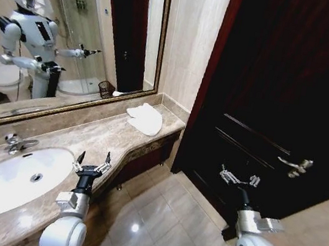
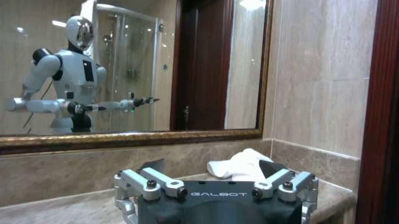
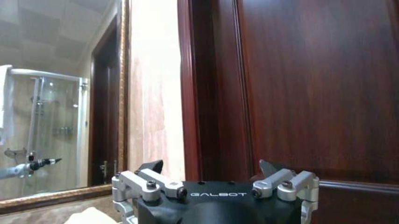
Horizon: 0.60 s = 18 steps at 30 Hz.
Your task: Discard the used towel into the hamper.
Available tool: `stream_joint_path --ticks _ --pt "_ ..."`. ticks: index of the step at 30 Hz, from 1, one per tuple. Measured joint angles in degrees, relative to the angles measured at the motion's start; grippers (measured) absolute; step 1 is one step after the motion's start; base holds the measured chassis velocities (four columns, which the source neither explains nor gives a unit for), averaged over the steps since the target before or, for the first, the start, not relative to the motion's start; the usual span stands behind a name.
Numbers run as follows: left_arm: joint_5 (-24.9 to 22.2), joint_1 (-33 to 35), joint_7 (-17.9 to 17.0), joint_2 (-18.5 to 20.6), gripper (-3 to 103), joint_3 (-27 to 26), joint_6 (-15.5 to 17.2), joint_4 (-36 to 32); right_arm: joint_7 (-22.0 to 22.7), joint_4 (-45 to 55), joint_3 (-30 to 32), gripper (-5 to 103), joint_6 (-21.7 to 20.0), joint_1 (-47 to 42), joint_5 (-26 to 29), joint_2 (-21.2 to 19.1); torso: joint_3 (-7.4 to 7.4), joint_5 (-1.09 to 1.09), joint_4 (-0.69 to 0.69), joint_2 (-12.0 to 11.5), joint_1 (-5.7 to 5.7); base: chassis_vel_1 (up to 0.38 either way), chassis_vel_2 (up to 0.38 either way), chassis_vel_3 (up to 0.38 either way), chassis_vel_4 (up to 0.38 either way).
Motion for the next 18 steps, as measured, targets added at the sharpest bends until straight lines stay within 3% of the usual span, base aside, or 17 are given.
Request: stream_joint_path --ticks 3,4,7,18 --pt "0.00 -0.16 0.00 0.02 100 0.02 0.02 0.06 0.00 0.00 0.13 100 0.13 -0.04 0.02 0.03 0.00 -0.10 -0.02 -0.01 0.02 -0.242 0.209 0.227 -0.232" --pt "0.02 -0.16 0.00 0.01 101 0.02 0.02 0.15 -0.08 -0.03 0.13 100 0.19 -0.11 0.03 0.07 0.00 0.01 0.00 -0.01 0.02 -0.261 0.264 0.260 -0.247" --pt "0.06 -0.16 -0.03 0.01 98 0.06 0.02 0.49 -1.14 -0.21 0.12 100 0.61 -0.30 0.49 0.10 0.00 -0.08 0.01 -0.01 0.03 -0.259 0.272 0.264 -0.249" --pt "0.21 -0.73 -0.26 0.02 100 1.05 0.08 2.08 -1.86 -1.54 -0.06 100 2.73 0.12 0.80 0.09 -0.01 -0.04 -0.01 0.00 -0.01 -0.182 0.183 0.182 -0.178"
